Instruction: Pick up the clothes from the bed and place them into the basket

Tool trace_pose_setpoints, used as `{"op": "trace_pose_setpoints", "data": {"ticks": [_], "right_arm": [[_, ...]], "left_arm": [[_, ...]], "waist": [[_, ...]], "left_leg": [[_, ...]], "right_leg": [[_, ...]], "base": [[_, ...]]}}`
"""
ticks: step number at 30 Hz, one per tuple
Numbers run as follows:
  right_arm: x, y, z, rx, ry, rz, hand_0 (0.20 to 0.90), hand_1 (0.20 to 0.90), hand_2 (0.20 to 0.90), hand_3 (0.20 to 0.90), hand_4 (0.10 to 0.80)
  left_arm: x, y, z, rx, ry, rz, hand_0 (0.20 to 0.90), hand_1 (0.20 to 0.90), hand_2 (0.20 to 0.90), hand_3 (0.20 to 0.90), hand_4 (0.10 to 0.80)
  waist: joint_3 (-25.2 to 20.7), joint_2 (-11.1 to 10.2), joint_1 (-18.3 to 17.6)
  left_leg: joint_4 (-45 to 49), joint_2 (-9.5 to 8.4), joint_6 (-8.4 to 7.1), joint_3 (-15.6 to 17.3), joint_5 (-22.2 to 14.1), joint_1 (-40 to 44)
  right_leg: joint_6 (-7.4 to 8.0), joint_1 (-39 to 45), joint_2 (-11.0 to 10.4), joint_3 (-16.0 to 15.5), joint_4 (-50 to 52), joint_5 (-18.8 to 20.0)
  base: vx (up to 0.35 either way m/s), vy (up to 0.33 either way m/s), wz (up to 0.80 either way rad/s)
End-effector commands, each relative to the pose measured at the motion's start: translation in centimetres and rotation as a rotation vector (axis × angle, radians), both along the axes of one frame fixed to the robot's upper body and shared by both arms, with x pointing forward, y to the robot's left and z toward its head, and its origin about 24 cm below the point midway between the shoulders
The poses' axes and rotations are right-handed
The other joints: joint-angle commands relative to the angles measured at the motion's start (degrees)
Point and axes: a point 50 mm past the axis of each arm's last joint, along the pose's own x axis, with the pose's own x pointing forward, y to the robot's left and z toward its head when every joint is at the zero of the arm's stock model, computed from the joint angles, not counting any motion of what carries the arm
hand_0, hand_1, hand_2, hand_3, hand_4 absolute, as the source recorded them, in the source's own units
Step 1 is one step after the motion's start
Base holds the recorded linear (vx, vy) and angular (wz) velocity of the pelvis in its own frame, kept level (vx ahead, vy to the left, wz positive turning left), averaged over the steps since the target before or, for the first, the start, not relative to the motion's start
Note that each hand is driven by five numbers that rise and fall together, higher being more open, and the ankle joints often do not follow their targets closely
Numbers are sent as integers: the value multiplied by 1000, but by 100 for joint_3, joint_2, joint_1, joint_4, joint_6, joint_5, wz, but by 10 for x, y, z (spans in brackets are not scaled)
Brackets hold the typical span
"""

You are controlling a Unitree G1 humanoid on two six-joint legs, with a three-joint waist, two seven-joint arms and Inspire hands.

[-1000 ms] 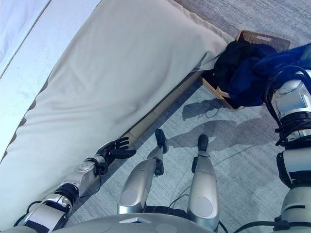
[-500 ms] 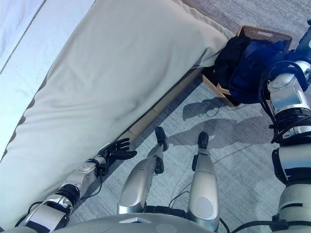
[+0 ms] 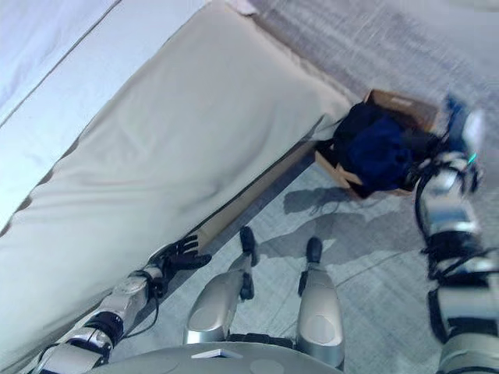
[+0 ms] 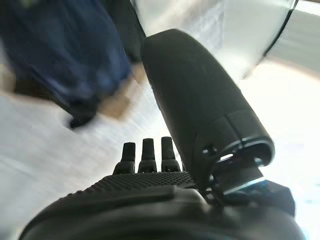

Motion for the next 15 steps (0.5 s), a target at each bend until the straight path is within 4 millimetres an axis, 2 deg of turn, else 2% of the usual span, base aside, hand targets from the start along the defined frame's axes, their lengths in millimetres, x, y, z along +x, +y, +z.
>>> {"op": "trace_pose_setpoints", "data": {"ticks": [1, 3, 4, 6, 7, 12, 15], "right_arm": [[-31, 3, -30, 9, 37, 76, 900, 900, 900, 900, 800], [-57, 12, -68, 58, 176, 55, 900, 900, 900, 900, 800], [-63, 14, -77, 74, 212, 47, 900, 900, 900, 900, 800], [-92, 27, -118, 135, 390, 33, 900, 900, 900, 900, 800], [-92, 27, -118, 135, 390, 33, 900, 900, 900, 900, 800], [-122, 50, -155, 424, 529, 30, 900, 900, 900, 900, 800], [-141, 59, -170, 446, 629, 76, 900, 900, 900, 900, 800]], "left_arm": [[-47, 9, -21, 40, 145, 19, 900, 900, 900, 900, 800], [-59, 10, -26, 43, 190, 17, 900, 900, 900, 900, 800], [-60, 10, -27, 44, 199, 16, 900, 900, 900, 900, 800], [-68, 9, -31, 55, 240, -11, 900, 900, 900, 900, 800], [-68, 9, -31, 55, 240, -11, 900, 900, 900, 900, 800], [-73, 4, -36, 33, 286, -29, 900, 900, 900, 900, 800], [-79, 0, -40, 18, 311, -29, 900, 900, 900, 900, 800]], "waist": [[-1106, -234, -251], [-1326, -275, -279], [-1366, -282, -280], [-1533, -313, -259], [-1533, -313, -259], [-1746, -330, -209], [-1833, -304, -204]], "left_leg": [[354, -305, 52, -45, -1142, 385], [284, -307, 86, 7, -1196, 623], [262, -310, 95, 15, -1206, 679], [144, -332, 137, 19, -1251, 934], [144, -332, 137, 19, -1251, 934], [51, -360, 181, 0, -1292, 1163], [1, -365, 194, -14, -1313, 1245]], "right_leg": [[-4, 503, 136, -451, -904, 322], [13, 722, 151, -429, -945, 301], [16, 771, 154, -420, -950, 291], [32, 1009, 183, -404, -1007, 259], [32, 1009, 183, -404, -1007, 259], [43, 1258, 200, -428, -1060, 226], [52, 1333, 203, -433, -1059, 197]], "base": [[157, 117, -1], [140, 125, -2], [85, 124, -1], [58, 113, -3], [22, 94, -2], [18, 82, -2], [27, 72, 0]]}}
